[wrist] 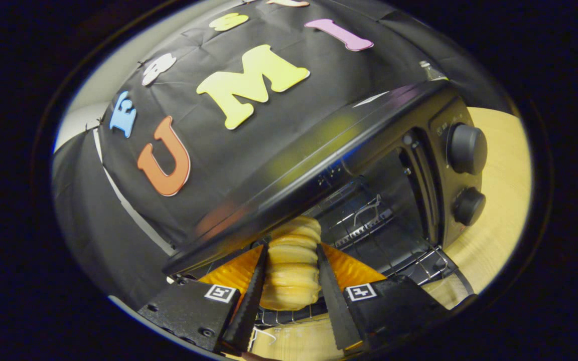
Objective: Open the toaster oven, put the food inside, and close the toaster oven door.
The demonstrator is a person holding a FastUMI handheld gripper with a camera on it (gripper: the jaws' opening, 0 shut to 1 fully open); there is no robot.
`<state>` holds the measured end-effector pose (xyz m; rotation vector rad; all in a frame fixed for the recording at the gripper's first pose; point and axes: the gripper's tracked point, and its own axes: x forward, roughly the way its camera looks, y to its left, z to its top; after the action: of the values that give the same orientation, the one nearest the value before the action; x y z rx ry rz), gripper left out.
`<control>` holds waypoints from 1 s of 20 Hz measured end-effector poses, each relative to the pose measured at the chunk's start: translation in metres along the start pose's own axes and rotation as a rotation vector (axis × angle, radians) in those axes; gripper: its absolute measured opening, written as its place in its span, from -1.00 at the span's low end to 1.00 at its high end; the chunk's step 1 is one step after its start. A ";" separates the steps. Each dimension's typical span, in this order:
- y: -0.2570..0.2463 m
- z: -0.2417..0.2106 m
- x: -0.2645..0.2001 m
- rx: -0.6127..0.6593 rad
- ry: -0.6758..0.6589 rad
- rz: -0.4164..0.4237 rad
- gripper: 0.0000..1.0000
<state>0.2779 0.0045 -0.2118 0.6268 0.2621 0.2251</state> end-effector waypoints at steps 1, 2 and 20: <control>-0.003 0.000 0.000 -0.006 0.003 -0.008 0.32; 0.001 0.000 0.000 -0.009 0.008 0.004 0.32; 0.014 -0.015 -0.092 -0.062 0.060 0.000 1.00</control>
<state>0.1850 -0.0028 -0.1989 0.5590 0.3117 0.2509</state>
